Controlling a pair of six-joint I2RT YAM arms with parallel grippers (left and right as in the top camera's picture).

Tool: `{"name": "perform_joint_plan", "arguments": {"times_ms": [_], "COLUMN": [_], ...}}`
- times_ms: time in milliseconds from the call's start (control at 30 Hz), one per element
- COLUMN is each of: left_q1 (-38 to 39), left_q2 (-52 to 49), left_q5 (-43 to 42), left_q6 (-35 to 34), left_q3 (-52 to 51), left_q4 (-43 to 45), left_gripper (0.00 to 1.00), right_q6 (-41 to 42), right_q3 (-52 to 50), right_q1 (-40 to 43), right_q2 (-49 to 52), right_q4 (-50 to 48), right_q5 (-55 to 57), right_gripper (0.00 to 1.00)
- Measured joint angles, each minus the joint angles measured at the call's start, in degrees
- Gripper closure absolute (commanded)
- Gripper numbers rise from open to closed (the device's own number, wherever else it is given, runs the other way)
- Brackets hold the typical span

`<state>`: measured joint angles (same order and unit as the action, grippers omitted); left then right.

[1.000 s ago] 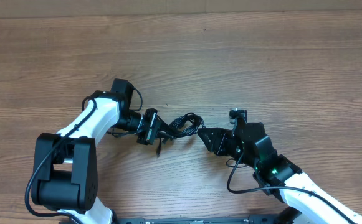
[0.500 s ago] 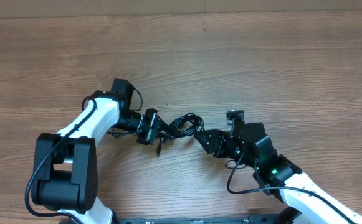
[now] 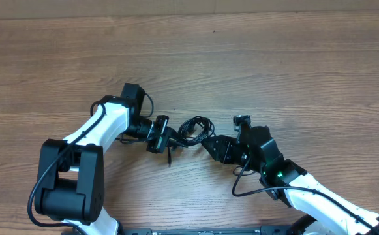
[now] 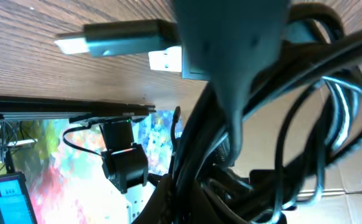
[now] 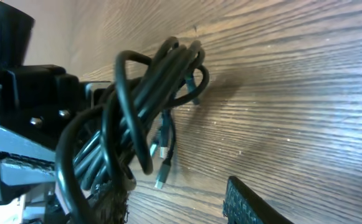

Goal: Untangle cables

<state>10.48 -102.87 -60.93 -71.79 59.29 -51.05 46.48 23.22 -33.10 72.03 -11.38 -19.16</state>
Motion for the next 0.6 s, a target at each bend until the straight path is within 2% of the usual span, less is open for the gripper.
{"name": "perform_joint_plan", "arguments": {"times_ms": [600], "left_q1": [0.59], "left_q2": [0.00], "left_q5": [-1.49], "left_q6": [-0.02], "left_q3": [0.11], "left_q4": [0.02], "left_gripper": [0.96], "right_q6": [2.82], "right_q3": [0.00], "right_q1": [-0.04], "right_q2": [0.04], "right_q4": [-6.16], "right_q5": [1.68], "right_gripper": [0.51]}}
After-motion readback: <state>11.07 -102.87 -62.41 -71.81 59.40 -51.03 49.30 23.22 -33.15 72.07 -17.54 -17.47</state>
